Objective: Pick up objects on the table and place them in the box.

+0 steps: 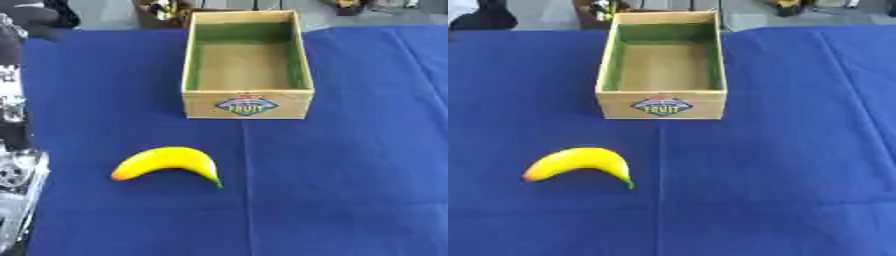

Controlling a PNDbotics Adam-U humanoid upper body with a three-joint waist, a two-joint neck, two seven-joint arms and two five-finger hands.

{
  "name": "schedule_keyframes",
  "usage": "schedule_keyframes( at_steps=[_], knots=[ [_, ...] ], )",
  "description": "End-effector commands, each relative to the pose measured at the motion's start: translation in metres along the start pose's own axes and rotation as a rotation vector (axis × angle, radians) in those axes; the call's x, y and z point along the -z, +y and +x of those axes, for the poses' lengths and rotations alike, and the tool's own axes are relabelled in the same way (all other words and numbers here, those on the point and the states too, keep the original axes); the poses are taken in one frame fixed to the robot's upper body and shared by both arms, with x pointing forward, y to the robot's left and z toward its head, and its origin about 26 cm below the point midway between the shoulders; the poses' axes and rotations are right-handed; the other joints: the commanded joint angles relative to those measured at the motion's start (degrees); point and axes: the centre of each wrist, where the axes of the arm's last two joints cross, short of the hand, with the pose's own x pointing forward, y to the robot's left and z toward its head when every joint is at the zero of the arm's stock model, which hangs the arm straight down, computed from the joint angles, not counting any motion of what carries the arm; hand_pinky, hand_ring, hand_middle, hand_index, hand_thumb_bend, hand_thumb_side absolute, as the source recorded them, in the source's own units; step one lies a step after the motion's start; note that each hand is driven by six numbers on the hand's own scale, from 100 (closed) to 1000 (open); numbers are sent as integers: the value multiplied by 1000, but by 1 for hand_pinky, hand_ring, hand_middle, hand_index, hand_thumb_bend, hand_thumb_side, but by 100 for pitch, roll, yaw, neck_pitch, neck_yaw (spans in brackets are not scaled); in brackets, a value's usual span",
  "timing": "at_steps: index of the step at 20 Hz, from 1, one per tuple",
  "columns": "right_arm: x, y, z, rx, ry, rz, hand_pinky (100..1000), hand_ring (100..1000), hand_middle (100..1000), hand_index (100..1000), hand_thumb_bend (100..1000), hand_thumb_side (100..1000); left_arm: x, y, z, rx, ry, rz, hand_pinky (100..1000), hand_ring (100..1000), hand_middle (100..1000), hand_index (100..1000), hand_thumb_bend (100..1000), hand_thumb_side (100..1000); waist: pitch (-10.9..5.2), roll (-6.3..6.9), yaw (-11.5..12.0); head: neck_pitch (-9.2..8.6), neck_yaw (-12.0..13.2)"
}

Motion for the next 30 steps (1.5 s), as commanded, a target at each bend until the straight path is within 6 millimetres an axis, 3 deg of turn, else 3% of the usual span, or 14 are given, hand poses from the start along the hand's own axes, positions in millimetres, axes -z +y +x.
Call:
schedule_keyframes(
  at_steps=[1,8,16,22,28,30],
  knots=[
    [9,-5,3,-15,-32,16,739,723,641,801,100,964,7,10,2,43,-29,-11,558,658,689,891,236,1000,-115,-3,-4,-55,24],
    [8,-5,3,-18,-26,20,740,722,639,801,100,962,18,24,2,272,5,-169,561,659,695,899,190,1000,-140,16,0,-25,-9],
    [7,-6,3,-19,-18,32,741,722,639,801,100,962,40,35,10,609,11,-616,621,697,728,909,171,1000,-186,62,-4,-11,-25],
    [7,-5,3,-16,-15,41,741,722,638,800,100,963,52,32,18,712,-10,-932,670,718,735,921,172,996,-205,78,-33,-20,5],
    [7,-4,4,-9,-12,48,742,722,637,800,100,959,55,21,25,704,19,-1180,686,745,751,958,346,931,-218,109,-60,-15,31],
    [7,-4,4,-7,-10,50,743,722,636,800,100,961,56,18,27,692,30,-1233,690,752,758,964,355,930,-221,115,-64,-13,26]
  ],
)
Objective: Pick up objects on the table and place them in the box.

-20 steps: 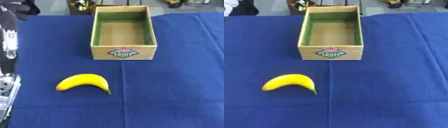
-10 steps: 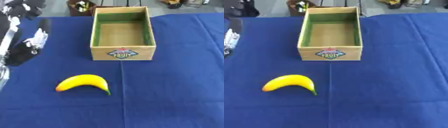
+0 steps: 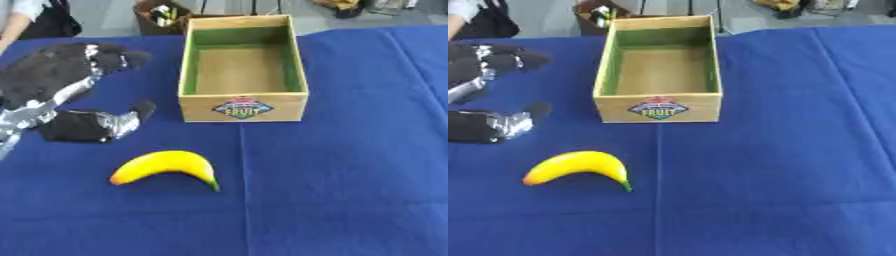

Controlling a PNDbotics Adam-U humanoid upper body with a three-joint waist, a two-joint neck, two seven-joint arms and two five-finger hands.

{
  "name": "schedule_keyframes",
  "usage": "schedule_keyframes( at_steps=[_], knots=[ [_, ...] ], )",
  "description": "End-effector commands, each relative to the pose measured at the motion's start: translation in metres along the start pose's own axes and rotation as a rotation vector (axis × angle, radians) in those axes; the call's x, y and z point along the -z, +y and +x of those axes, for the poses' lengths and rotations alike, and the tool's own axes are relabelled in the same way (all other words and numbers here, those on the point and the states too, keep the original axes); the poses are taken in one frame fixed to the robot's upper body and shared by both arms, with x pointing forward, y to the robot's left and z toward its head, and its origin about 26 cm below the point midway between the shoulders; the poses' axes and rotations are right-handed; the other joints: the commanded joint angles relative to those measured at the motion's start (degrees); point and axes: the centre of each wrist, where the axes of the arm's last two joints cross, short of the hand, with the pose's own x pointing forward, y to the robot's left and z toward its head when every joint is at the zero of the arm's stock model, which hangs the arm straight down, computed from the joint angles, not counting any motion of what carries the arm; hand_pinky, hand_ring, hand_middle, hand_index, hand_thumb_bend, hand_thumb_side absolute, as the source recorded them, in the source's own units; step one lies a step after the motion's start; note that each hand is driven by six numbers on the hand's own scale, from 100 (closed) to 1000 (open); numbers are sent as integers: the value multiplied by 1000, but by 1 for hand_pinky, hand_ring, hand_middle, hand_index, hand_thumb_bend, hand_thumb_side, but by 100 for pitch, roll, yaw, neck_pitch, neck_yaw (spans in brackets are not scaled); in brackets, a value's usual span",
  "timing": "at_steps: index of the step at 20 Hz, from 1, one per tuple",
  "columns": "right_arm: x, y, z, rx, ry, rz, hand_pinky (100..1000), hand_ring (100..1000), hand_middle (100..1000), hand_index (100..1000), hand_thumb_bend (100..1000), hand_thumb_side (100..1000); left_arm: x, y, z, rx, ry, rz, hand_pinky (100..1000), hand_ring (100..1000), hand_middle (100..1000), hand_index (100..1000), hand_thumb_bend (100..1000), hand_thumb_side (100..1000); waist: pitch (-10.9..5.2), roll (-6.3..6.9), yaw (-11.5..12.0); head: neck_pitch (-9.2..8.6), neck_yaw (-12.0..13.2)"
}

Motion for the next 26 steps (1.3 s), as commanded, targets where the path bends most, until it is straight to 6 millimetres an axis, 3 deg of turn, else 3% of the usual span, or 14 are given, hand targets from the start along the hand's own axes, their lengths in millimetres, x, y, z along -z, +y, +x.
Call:
schedule_keyframes(
  at_steps=[1,5,6,9,21,26],
  knots=[
    [9,-4,4,-2,-31,23,743,722,636,800,100,961,-1,10,3,25,-17,-79,690,754,760,966,374,926,-133,0,-10,-12,12],
    [9,-3,4,3,-29,26,743,722,636,800,100,960,3,11,8,13,-25,-136,694,761,768,971,451,909,-137,8,-4,-7,7],
    [9,-3,4,4,-28,26,744,722,635,799,100,960,4,11,9,14,-25,-143,687,762,764,966,528,888,-137,9,-2,-8,6],
    [9,-2,4,8,-26,27,744,721,635,799,100,958,7,8,14,15,-32,-190,688,767,762,957,588,853,-127,13,-3,-17,8],
    [9,-1,4,16,-18,30,745,721,632,798,100,959,16,-9,32,13,-59,-351,662,744,663,894,597,777,-107,25,-8,-21,22],
    [8,0,4,18,-14,26,746,720,630,798,100,954,18,-16,39,45,-54,-382,642,731,657,879,531,772,-103,32,-22,-27,30]
  ],
)
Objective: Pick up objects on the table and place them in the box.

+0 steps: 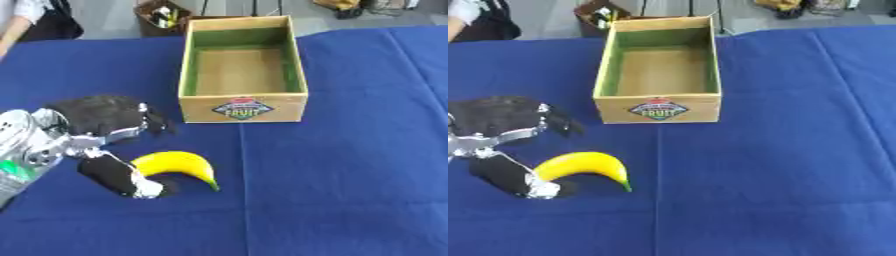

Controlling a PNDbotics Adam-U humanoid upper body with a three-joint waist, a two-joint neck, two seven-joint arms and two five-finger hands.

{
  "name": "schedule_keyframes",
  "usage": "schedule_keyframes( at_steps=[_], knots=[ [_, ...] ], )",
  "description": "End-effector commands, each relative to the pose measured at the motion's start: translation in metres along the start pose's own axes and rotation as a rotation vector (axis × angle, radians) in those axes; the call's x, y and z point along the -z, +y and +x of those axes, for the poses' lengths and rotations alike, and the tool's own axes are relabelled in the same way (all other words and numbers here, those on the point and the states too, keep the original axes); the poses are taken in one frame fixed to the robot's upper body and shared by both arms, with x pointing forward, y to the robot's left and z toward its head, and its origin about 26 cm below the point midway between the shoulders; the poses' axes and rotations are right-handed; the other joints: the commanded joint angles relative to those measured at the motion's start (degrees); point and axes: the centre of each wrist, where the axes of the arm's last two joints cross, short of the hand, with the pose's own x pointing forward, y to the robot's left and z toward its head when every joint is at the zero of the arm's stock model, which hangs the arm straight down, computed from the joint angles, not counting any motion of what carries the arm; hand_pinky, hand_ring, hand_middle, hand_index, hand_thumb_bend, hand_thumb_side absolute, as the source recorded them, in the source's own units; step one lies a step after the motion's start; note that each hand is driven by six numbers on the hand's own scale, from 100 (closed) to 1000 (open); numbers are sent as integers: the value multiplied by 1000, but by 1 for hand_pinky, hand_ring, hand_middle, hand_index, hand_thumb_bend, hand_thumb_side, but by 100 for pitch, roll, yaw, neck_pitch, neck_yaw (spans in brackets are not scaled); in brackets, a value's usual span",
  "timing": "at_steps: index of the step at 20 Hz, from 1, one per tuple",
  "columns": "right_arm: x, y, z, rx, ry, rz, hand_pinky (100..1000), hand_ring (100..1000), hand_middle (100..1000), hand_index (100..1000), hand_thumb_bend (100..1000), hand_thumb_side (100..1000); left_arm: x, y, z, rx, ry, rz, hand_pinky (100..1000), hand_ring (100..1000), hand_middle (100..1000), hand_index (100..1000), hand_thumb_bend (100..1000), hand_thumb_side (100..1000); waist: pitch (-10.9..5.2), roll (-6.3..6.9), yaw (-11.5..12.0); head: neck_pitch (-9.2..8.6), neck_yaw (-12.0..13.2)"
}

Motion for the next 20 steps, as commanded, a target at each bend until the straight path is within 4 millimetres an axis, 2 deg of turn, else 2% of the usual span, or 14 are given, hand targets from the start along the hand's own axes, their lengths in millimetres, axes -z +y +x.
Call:
schedule_keyframes(
  at_steps=[1,4,7,11,20],
  knots=[
    [7,-2,4,1,-27,7,746,720,630,798,100,954,-1,3,4,41,17,-3,642,731,657,878,529,771,-90,-3,-4,-29,24],
    [7,-2,4,3,-25,6,747,720,629,798,100,953,1,0,7,55,35,-10,633,721,664,873,476,758,-80,-5,-11,-33,23],
    [7,-1,4,5,-24,5,747,720,629,798,100,952,3,-3,9,76,57,-13,638,723,674,876,466,758,-70,-7,-25,-49,26],
    [7,0,4,7,-21,7,747,719,627,796,100,952,4,-5,11,106,91,-9,649,734,740,897,452,762,-48,-17,-37,-68,25],
    [6,2,4,15,-14,11,749,719,625,794,100,949,5,-6,11,104,148,2,650,737,745,904,396,763,-16,-29,-41,-105,22]
  ],
)
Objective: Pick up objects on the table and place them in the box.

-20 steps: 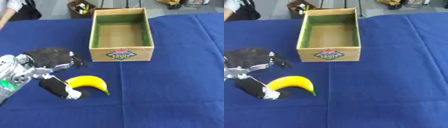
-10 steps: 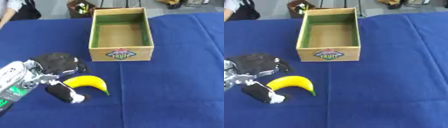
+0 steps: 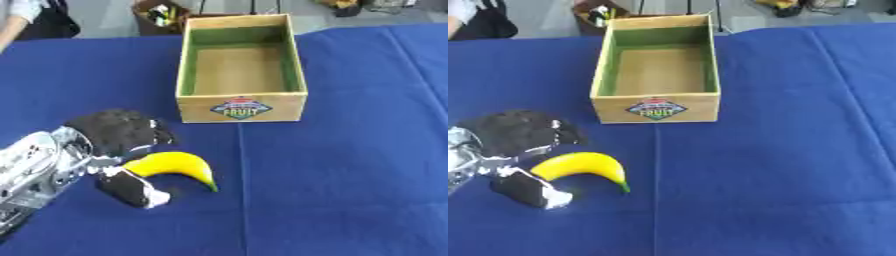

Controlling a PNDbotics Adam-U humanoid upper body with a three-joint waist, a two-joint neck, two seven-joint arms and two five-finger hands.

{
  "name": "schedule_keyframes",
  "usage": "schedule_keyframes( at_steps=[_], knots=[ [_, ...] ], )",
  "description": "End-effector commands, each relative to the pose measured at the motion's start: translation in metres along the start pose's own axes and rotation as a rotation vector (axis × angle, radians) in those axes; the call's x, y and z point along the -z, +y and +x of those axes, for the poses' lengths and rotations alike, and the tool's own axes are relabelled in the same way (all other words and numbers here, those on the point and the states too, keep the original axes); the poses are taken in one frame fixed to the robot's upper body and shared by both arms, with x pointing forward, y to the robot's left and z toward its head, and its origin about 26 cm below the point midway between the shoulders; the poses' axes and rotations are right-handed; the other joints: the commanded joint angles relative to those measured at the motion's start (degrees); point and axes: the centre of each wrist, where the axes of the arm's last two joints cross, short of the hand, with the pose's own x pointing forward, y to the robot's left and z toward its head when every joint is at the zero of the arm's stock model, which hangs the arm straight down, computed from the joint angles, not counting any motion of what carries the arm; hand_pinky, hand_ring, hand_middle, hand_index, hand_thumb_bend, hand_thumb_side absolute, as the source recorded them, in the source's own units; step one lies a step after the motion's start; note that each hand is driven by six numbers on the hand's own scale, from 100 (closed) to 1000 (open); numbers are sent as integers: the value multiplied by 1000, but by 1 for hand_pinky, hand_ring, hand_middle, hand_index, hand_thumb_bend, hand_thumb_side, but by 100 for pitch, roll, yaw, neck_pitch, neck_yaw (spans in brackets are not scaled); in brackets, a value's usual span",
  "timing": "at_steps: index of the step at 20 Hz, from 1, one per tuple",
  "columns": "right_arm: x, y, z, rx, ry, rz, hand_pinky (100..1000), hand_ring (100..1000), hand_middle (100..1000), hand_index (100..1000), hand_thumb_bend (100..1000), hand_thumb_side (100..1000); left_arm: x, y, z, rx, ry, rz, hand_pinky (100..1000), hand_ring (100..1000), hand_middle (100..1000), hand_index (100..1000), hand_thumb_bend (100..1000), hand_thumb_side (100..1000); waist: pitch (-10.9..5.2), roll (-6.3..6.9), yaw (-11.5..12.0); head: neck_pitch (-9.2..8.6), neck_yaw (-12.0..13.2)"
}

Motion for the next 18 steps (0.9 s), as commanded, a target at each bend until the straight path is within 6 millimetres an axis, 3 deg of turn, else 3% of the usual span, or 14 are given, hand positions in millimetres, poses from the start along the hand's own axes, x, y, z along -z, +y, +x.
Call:
schedule_keyframes(
  at_steps=[1,8,18],
  knots=[
    [7,-1,4,6,-25,4,749,719,624,794,100,948,-5,5,-3,8,34,21,650,738,745,904,384,756,-84,-25,-6,-76,6],
    [6,0,4,12,-15,7,750,718,623,794,100,943,-5,7,-4,0,70,39,650,741,757,902,282,745,-66,-18,-25,-103,11],
    [7,2,4,21,-14,3,751,718,622,794,100,939,-2,5,-6,-26,110,21,654,752,794,882,278,690,-35,-16,-64,-143,32]
  ],
)
